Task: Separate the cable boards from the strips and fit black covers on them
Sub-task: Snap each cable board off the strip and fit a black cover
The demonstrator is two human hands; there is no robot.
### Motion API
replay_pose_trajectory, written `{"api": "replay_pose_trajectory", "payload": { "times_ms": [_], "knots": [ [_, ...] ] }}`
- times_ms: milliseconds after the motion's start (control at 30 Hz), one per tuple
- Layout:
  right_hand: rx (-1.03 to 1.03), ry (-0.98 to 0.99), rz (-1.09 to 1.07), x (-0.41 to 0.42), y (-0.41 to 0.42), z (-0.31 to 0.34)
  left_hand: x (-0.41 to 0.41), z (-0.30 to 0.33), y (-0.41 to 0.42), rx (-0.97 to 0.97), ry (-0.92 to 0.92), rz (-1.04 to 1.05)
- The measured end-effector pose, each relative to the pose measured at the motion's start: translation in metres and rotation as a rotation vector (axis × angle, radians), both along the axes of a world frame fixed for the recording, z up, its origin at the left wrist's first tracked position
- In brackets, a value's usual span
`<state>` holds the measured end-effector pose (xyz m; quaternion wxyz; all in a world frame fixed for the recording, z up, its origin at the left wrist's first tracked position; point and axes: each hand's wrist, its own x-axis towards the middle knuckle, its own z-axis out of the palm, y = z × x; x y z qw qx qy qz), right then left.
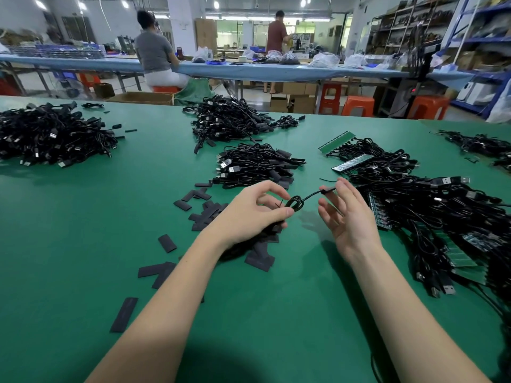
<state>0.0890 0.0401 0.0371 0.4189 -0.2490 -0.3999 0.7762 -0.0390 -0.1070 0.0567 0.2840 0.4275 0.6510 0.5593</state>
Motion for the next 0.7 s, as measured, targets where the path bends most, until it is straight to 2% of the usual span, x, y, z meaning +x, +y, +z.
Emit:
{"api": "replay_pose_trajectory", "payload": {
  "times_ms": [67, 167, 400, 533, 700],
  "knots": [
    [0.018, -0.062, -0.047, -0.002, 0.0, -0.005, -0.002, 0.002, 0.0, -0.019, 0.101, 0.024],
    [0.082, -0.117, -0.084, -0.007, -0.001, -0.013, -0.007, 0.003, 0.003, -0.08, 0.35, 0.064],
    [0.189, -0.224, -0.146, -0.012, 0.002, -0.025, -0.033, 0.019, 0.032, -0.021, 0.684, 0.173],
    [0.327, -0.319, -0.111, -0.014, -0.001, -0.031, -0.068, 0.036, 0.061, -0.095, 1.012, 0.374],
    [0.392, -0.372, -0.099, -0.016, -0.001, -0.035, -0.119, 0.049, 0.089, -0.218, 1.204, 0.444]
  ]
}}
